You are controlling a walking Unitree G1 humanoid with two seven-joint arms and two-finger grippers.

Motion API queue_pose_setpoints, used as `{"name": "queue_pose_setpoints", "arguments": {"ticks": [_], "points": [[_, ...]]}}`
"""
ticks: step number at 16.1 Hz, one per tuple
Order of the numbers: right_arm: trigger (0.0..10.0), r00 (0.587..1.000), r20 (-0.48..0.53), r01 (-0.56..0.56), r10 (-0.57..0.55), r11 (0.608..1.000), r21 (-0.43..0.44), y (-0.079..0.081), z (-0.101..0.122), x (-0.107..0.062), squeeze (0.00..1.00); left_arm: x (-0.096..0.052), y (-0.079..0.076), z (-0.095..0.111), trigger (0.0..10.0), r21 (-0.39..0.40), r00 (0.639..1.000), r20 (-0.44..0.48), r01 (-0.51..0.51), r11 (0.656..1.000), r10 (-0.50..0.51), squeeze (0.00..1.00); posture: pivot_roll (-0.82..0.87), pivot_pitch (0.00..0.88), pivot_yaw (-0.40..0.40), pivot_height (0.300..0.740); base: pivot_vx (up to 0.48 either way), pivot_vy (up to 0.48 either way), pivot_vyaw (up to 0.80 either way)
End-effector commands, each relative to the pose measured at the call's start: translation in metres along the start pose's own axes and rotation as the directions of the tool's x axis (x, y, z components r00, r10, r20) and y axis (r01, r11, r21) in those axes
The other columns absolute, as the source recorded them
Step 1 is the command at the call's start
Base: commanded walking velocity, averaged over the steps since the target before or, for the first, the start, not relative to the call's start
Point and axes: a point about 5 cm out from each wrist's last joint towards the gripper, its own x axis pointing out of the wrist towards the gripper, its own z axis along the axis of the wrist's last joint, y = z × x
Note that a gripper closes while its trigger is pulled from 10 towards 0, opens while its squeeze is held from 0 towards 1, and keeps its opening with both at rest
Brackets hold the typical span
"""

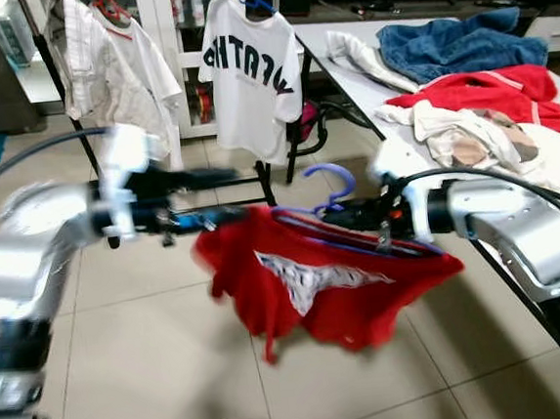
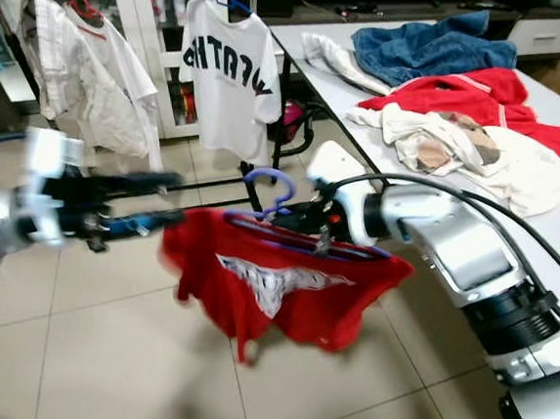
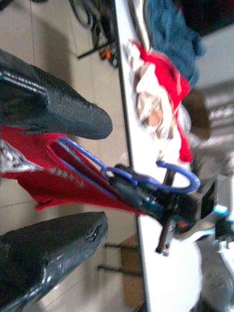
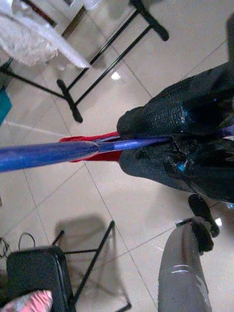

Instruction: Hang hanger

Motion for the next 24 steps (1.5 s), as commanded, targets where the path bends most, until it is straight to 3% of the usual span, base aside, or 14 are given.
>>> {"name": "queue_pose_setpoints", "arguments": {"ticks": [1, 2, 3, 4, 5, 6, 9, 15, 20, 24], "points": [[10.0, 1.000, 0.011, 0.000, 0.001, 0.999, -0.047, 0.001, 0.012, -0.002, 0.00, 0.008, -0.001, 0.000, 10.0, 0.024, 0.994, -0.061, 0.093, 0.995, -0.091, 0.16, 0.02, 0.000, -0.035, 0.740, 0.000, 0.000, 0.00], [10.0, 1.000, 0.014, -0.013, 0.014, 0.998, -0.057, 0.005, 0.015, -0.001, 0.00, 0.013, 0.001, -0.005, 10.0, 0.021, 0.980, -0.125, 0.157, 0.987, -0.154, 0.00, 0.02, 0.000, -0.026, 0.740, 0.000, 0.000, 0.00], [10.0, 0.999, 0.014, -0.042, 0.044, 0.997, -0.071, 0.010, 0.015, -0.001, 0.00, 0.017, 0.007, -0.007, 10.0, 0.030, 0.969, -0.170, 0.186, 0.982, -0.179, 0.00, 0.02, 0.000, -0.022, 0.740, 0.000, 0.000, 0.00], [10.0, 0.998, 0.012, -0.058, 0.060, 0.995, -0.077, 0.013, 0.016, -0.001, 0.00, 0.019, 0.009, -0.007, 5.1, 0.030, 0.961, -0.188, 0.211, 0.977, -0.202, 0.00, 0.02, 0.000, -0.019, 0.740, 0.000, 0.000, 0.00], [10.0, 0.998, 0.009, -0.069, 0.070, 0.994, -0.083, 0.015, 0.016, -0.001, 0.00, 0.022, 0.012, -0.008, 1.8, 0.036, 0.955, -0.203, 0.230, 0.973, -0.218, 0.00, 0.02, 0.000, -0.017, 0.740, 0.000, 0.000, 0.00], [10.0, 0.997, 0.008, -0.074, 0.075, 0.994, -0.086, 0.017, 0.017, 0.000, 0.00, 0.025, 0.014, -0.008, 0.0, 0.044, 0.950, -0.217, 0.241, 0.969, -0.226, 0.00, 0.02, 0.000, -0.016, 0.740, 0.000, 0.000, 0.00], [10.0, 0.995, 0.003, -0.098, 0.099, 0.989, -0.106, 0.022, 0.020, 0.001, 0.00, 0.040, 0.021, -0.011, 0.0, 0.074, 0.932, -0.250, 0.289, 0.954, -0.263, 0.00, 0.01, 0.000, -0.014, 0.740, 0.000, 0.000, 0.00], [10.0, 0.993, 0.008, -0.112, 0.114, 0.986, -0.121, 0.025, 0.025, 0.003, 0.00, 0.057, 0.024, -0.024, 0.0, 0.104, 0.909, -0.317, 0.317, 0.943, -0.271, 0.00, 0.01, 0.000, -0.011, 0.740, 0.000, 0.000, 0.00], [10.0, 0.993, 0.010, -0.113, 0.115, 0.985, -0.128, 0.025, 0.027, 0.004, 0.00, 0.066, 0.028, -0.028, 0.0, 0.153, 0.905, -0.363, 0.292, 0.944, -0.221, 0.00, 0.01, 0.000, -0.011, 0.740, 0.000, 0.000, 0.00], [10.0, 0.993, 0.009, -0.115, 0.117, 0.985, -0.132, 0.025, 0.028, 0.005, 0.00, 0.070, 0.031, -0.028, 0.0, 0.172, 0.917, -0.347, 0.268, 0.948, -0.196, 0.00, 0.00, 0.000, -0.019, 0.740, 0.000, 0.000, 0.00]]}}
